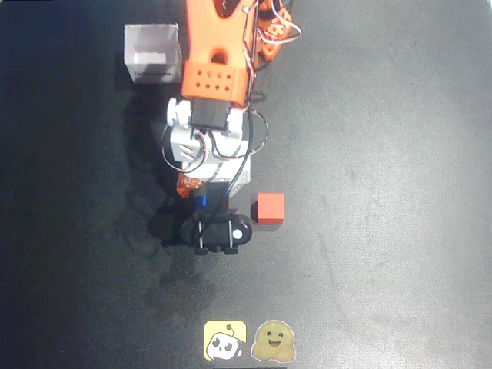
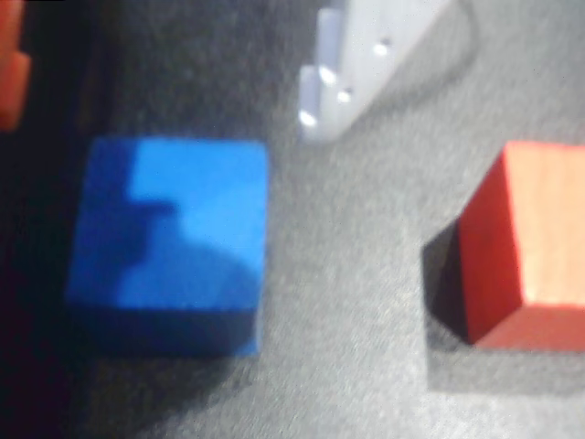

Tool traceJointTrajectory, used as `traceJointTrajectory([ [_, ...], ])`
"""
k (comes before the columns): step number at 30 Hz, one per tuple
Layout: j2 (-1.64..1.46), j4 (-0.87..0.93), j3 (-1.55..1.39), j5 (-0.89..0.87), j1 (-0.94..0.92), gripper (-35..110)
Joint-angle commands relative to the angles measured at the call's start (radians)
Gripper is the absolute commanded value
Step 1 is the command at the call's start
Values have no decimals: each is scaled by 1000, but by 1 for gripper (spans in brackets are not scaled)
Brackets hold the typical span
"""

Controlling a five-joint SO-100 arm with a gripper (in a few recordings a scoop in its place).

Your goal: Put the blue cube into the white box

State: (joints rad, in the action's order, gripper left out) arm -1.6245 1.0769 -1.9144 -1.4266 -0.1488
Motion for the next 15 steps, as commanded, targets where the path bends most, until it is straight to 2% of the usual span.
traceJointTrajectory([
  [1,15,-37,37,0,-5,24],
  [11,129,-135,57,-6,-3,22],
  [13,146,-158,60,-6,-5,17],
  [15,156,-169,60,-15,-12,5],
])
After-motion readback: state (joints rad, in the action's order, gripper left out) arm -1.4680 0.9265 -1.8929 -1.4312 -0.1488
